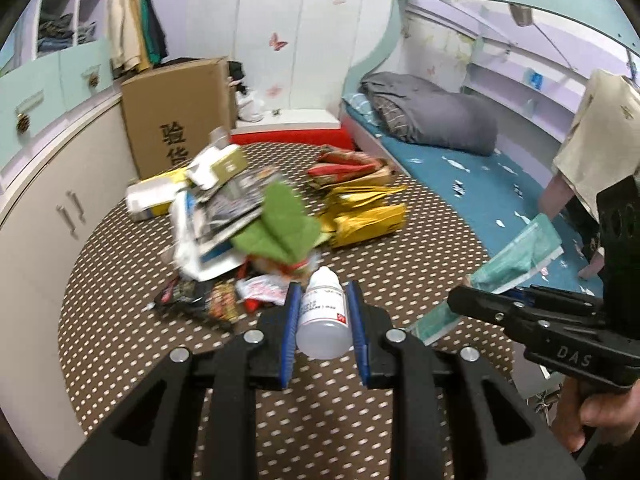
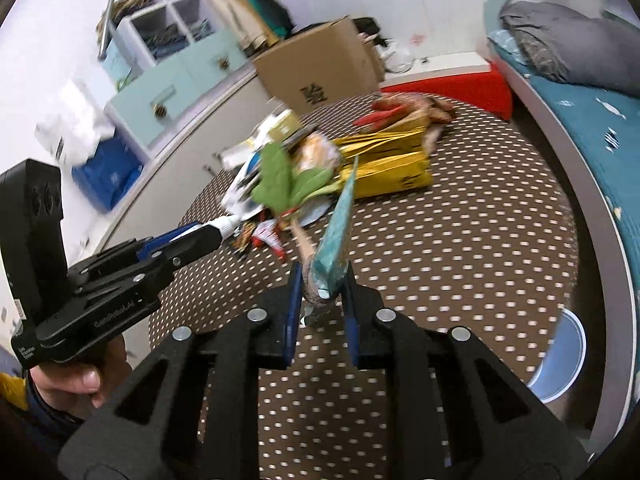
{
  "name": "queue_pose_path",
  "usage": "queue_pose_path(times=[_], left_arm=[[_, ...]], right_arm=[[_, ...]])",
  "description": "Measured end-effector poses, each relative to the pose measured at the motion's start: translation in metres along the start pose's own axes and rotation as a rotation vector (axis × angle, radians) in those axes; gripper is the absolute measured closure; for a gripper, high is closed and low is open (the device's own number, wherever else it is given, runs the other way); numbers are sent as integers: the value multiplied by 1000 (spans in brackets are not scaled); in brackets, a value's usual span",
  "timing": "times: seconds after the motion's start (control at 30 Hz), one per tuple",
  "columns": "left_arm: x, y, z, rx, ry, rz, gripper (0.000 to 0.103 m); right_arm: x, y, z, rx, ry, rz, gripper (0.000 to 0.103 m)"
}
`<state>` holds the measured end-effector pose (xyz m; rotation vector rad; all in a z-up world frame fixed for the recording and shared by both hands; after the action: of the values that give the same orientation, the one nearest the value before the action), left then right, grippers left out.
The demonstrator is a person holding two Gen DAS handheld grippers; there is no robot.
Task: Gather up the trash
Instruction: 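Carry both items to the blue bin and open both tools over it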
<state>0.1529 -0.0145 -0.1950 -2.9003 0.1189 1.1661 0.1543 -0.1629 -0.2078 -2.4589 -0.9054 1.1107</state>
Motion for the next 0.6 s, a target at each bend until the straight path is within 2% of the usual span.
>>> queue_pose_path(times=[0.17,0.3,0.37,0.5,0.6], left_arm=[[3,40,-17,44,19,68,79],[4,85,-37,83,54,149,79],[8,113,-47,108,63,194,79],[25,174,-57,158,45,288,79],[47,226,-53,211,-17,359,79]], right_arm=[[-40,27,-13,76,127,17,84],[-94,64,-28,143,274,103,84],[-127,94,-32,196,347,170,84],[-163,152,-26,309,396,313,84],[-170,205,-9,397,359,419,84]])
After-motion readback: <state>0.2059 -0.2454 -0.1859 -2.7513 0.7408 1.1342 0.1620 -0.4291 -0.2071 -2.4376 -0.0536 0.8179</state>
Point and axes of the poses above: each gripper's, at about its wrist camera, not at the fingertips, and x roughly the way its jaws point, y to its right, z to its underside, the point moved 6 cm from there along x, roughly the way its jaws point, and after that the axes turned 6 degrees about -z, right-handed, at the moved point
